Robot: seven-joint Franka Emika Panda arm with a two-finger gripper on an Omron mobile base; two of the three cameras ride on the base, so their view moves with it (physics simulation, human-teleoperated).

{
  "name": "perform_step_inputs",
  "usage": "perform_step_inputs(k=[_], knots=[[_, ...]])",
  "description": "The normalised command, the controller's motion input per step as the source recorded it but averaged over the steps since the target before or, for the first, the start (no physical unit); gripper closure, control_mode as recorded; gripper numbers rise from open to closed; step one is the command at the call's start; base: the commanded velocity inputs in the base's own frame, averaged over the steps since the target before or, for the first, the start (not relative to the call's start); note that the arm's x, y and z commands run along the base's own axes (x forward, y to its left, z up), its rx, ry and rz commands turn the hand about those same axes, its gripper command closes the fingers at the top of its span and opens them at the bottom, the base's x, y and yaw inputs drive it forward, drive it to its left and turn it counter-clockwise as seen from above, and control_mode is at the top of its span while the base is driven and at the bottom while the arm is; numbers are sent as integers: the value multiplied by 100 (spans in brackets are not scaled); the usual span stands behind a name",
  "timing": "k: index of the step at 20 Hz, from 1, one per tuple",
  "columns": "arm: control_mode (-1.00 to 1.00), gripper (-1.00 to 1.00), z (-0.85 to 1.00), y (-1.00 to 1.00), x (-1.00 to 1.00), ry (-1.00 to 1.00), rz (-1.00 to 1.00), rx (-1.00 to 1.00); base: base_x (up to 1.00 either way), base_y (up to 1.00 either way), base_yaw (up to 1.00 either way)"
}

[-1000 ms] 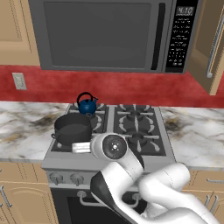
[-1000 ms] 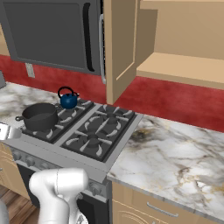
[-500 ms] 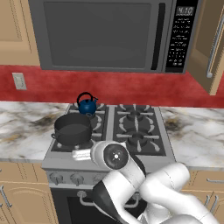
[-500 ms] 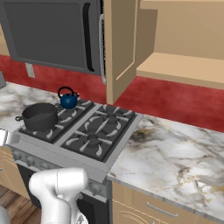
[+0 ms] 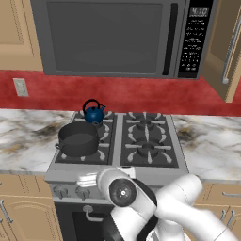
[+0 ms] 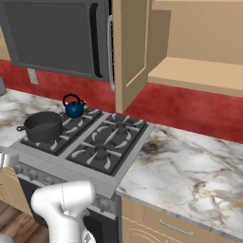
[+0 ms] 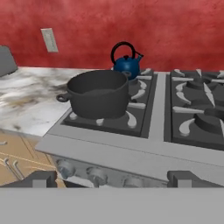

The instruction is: Pick the kettle from the cabinet and place it on a stove burner. Then pick the pot from the counter and place it on another stove burner. Finally, turn both burners on.

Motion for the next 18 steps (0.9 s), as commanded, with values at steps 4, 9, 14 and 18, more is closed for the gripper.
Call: perform_step_inputs(k=[4,9,14,18], knots=[[-100,-100,-22,0,-1,-10,0,0,0,0,0],[-100,-100,-25,0,-5,-14,0,-1,0,0,0],[-100,-100,-30,1,-9,-13,0,0,0,0,0],[-100,-100,-10,0,-4,-1,0,-1,0,0,0]])
